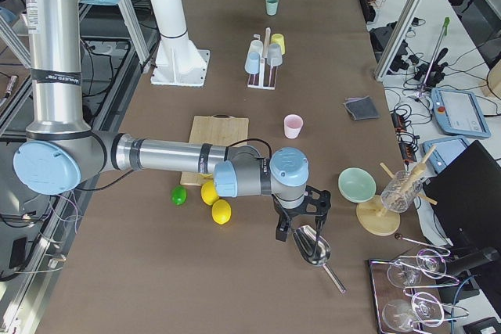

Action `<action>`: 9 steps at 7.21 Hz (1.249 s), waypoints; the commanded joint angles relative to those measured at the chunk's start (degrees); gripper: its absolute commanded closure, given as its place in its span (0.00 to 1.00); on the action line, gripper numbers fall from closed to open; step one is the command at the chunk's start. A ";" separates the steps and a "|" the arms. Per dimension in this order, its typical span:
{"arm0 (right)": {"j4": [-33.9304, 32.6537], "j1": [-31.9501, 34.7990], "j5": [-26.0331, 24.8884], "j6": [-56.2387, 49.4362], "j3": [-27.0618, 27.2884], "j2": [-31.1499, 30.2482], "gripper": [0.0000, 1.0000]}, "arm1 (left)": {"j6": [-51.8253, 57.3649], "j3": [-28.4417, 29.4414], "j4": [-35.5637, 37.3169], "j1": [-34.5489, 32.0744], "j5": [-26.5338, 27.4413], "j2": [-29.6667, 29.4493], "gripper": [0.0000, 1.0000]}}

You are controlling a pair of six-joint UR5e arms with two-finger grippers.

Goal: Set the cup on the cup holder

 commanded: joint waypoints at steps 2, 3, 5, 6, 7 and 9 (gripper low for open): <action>-0.26 0.00 -0.15 -0.01 -0.09 0.42 0.00 | -3.64 0.35 6.24 0.86 -2.68 -7.28 0.02; -0.61 -0.78 -0.41 0.08 -0.17 0.85 0.00 | -3.47 0.09 10.90 1.91 -3.48 -9.92 0.02; -0.88 -1.14 -0.16 0.08 -0.09 1.73 0.00 | -3.73 1.31 18.29 7.00 -3.23 -15.81 0.02; -0.88 -2.27 -0.24 0.16 -0.17 2.78 0.00 | -3.64 1.58 18.33 7.02 -3.75 -16.36 0.02; -1.49 -4.89 -0.68 0.08 -0.26 4.62 0.00 | -3.47 1.67 18.16 7.45 -3.67 -16.45 0.02; -5.08 -5.53 -0.76 0.08 1.32 7.86 0.00 | -3.20 1.67 14.14 7.63 -3.84 -16.37 0.02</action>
